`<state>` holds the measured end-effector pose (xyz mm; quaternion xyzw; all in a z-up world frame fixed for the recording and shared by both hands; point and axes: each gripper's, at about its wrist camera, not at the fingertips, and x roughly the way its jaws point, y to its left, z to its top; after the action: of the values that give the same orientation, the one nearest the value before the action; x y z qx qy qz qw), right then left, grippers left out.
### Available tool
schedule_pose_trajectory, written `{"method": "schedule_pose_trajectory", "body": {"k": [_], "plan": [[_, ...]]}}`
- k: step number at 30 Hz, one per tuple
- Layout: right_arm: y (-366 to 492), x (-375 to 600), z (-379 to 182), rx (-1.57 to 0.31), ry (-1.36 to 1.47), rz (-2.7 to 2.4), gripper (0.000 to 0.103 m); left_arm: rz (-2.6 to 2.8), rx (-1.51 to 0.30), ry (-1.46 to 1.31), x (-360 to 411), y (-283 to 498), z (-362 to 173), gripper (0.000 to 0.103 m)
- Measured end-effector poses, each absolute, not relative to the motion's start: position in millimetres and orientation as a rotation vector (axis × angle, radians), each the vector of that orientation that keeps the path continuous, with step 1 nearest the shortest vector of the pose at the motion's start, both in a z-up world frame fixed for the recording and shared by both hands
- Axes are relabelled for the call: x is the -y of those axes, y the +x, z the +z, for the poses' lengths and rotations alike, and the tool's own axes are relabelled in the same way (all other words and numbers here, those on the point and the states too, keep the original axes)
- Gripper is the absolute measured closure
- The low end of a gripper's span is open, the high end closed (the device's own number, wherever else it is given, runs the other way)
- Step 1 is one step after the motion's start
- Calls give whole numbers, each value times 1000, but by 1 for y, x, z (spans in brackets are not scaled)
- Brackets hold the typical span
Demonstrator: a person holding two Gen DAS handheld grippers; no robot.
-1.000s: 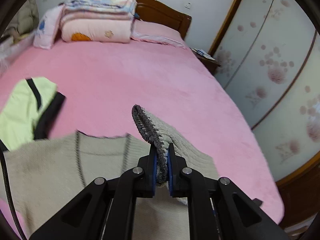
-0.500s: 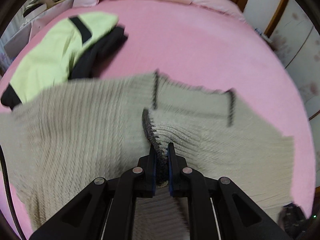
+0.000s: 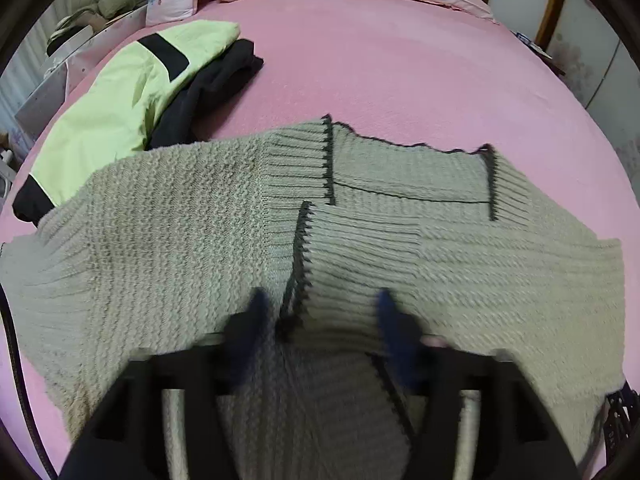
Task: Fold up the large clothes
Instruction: 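Grasp the folded sleeve cuff with the left tool and lay it flat, then move the left tool to the other sleeve cuff and grasp it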
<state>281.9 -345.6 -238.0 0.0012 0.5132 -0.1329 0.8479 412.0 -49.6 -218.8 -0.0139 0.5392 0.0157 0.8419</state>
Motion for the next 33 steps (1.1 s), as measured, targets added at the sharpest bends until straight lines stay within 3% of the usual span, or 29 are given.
{"method": "schedule_pose_trajectory", "body": {"k": [1, 20, 33], "plan": [[280, 346, -233, -1087, 15, -276, 79, 28, -1129, -36, 50, 407, -212, 25], [189, 292, -114, -1002, 157, -145, 78, -140, -949, -79, 47, 268, -67, 19], [135, 214, -39, -922, 116, -23, 70, -205, -953, -63, -5, 180, -15, 19]]}}
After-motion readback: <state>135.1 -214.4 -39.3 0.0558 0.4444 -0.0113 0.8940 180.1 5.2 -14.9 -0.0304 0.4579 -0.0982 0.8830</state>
